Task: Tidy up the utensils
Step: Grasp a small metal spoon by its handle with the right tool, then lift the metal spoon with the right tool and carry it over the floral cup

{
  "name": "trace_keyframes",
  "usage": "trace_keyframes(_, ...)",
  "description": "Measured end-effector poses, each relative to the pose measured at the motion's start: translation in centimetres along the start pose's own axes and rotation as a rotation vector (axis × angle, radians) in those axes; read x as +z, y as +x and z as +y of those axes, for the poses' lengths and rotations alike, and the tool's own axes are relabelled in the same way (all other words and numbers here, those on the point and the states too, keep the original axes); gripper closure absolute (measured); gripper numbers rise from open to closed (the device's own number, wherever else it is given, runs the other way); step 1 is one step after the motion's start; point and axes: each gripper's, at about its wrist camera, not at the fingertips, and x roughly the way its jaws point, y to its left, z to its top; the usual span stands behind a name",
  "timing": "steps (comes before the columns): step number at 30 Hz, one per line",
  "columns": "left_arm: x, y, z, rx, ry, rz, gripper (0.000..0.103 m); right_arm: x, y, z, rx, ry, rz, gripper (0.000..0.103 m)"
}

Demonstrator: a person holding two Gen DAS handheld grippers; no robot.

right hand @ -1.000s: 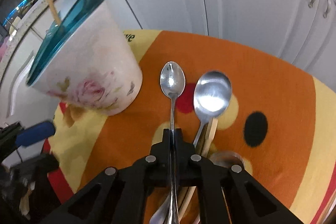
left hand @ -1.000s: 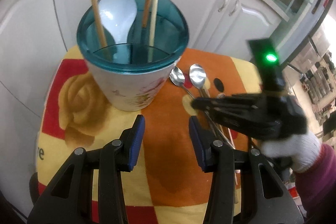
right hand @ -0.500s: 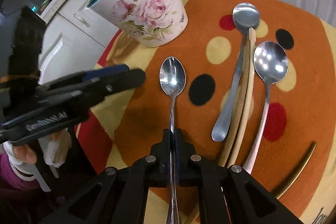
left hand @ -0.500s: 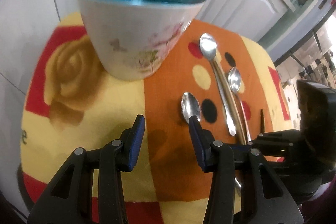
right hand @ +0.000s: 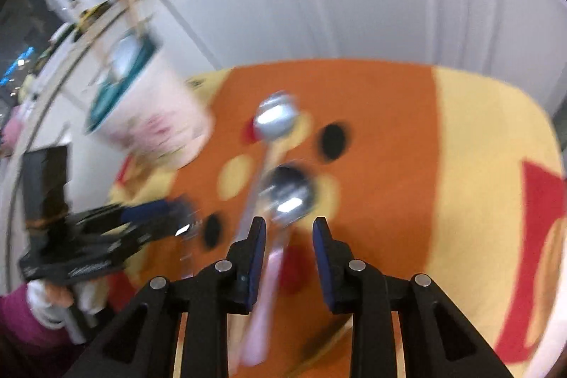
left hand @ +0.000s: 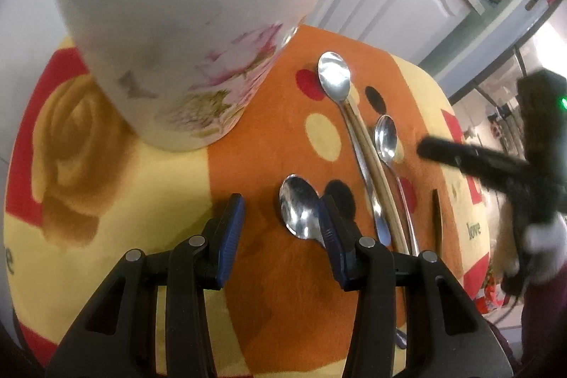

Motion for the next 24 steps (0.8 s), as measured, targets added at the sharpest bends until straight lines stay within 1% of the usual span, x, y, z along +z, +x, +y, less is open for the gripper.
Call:
trace_keyframes(3,0.3,0.3,-0.2,-0.011,0.007,0.001,0.062,1.7,1.3,-0.8,0.039,-0.019,0.006,0.076)
trace_keyframes(7,0.3,0.7,-0.9,-0.013,0.037,0.008,0.073,2.7,3.2,-0.6,0.097,-0.083,0.044,0.075)
trace_keyframes(8,0.2,0.8,-1.1,-0.010,0.049,0.009,0.079,2.9,3.6,-0.4,0.118,-0.103,0.040,0.075)
trace_keyframes(9,0.1,0.9,-1.2,-0.004,0.057,0.011,0.083,3.0,3.9,-0.1,0.133,-0.117,0.037,0.075)
trace_keyframes(10,0.1,0.9,-1.2,0.005,0.064,0.009,0.090,3.0,4.0,-0.1,0.148,-0.125,0.049,0.077)
trace_keyframes(11,0.1,1.0,-1.2,0.004,0.066,0.008,0.093,2.6,4.0,0.0,0.151,-0.127,0.056,0.085)
trace_keyframes(12,0.1,1.0,-1.1,-0.008,0.063,0.010,0.095,2.5,3.8,-0.1,0.153,-0.126,0.064,0.095)
trace_keyframes(14,0.1,0.9,-1.0,-0.022,0.060,0.010,0.099,2.3,3.5,0.1,0.169,-0.121,0.065,0.099)
trace_keyframes(16,0.1,0.6,-1.1,-0.030,0.057,0.010,0.099,1.9,2.7,0.5,0.149,-0.136,0.058,0.100)
trace_keyframes(20,0.0,0.0,-1.5,-0.050,0.054,-0.001,0.100,0.6,1.0,1.0,0.136,-0.152,0.030,0.101)
trace_keyframes(24,-0.1,-1.9,-1.6,-0.056,0.057,-0.028,0.101,0.1,-1.2,1.5,0.113,-0.155,-0.014,0.101)
